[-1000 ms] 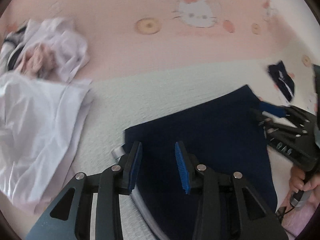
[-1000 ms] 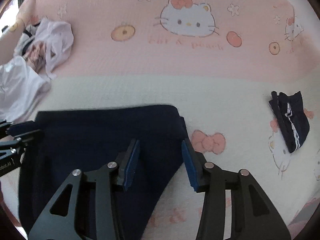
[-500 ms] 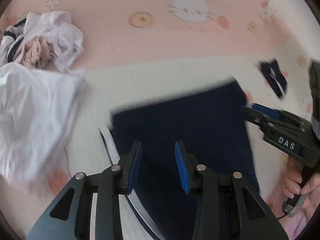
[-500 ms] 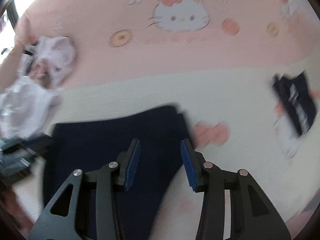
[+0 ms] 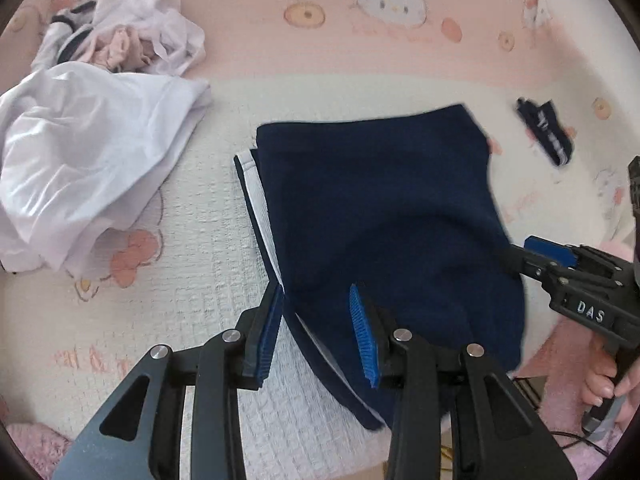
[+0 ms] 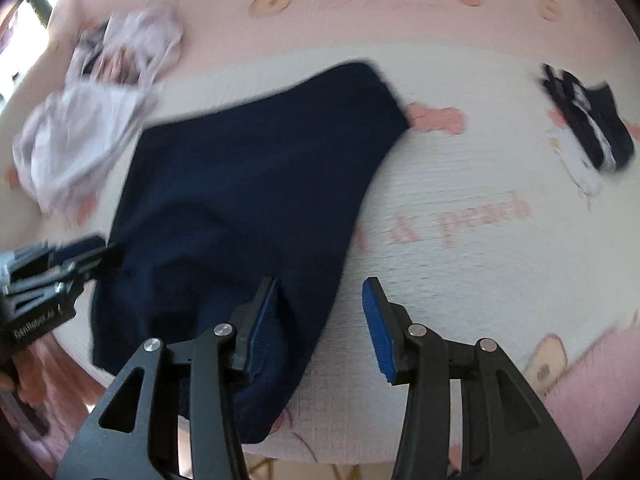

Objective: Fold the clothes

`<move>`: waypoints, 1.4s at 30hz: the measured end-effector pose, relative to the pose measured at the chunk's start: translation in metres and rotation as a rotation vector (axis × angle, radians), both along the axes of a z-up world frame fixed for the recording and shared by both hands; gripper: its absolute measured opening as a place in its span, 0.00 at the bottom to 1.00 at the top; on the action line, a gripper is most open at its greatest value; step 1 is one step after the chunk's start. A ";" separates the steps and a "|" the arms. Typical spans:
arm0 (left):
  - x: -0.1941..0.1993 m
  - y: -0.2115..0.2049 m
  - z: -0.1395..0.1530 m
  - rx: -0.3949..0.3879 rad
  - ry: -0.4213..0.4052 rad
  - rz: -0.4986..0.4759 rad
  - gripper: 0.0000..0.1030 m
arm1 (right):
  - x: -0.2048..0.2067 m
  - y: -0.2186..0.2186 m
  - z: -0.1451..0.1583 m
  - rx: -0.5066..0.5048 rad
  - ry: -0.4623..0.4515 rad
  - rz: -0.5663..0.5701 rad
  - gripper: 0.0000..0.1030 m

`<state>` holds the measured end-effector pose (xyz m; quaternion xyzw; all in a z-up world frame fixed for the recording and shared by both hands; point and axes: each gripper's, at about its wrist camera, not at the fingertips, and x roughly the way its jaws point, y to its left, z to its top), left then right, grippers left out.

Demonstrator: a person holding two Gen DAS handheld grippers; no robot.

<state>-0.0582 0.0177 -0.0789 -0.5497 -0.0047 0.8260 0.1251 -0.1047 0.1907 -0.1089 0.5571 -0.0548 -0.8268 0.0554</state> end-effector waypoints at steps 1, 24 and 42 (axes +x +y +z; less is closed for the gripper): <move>0.004 -0.001 0.001 0.032 -0.006 -0.005 0.36 | 0.002 0.000 0.003 -0.016 0.004 -0.006 0.44; 0.025 -0.003 -0.002 0.077 -0.096 0.047 0.49 | 0.036 -0.039 -0.006 0.005 -0.084 0.042 0.49; 0.040 -0.017 -0.042 0.414 -0.280 0.158 0.52 | 0.032 -0.019 -0.035 -0.226 -0.185 -0.059 0.55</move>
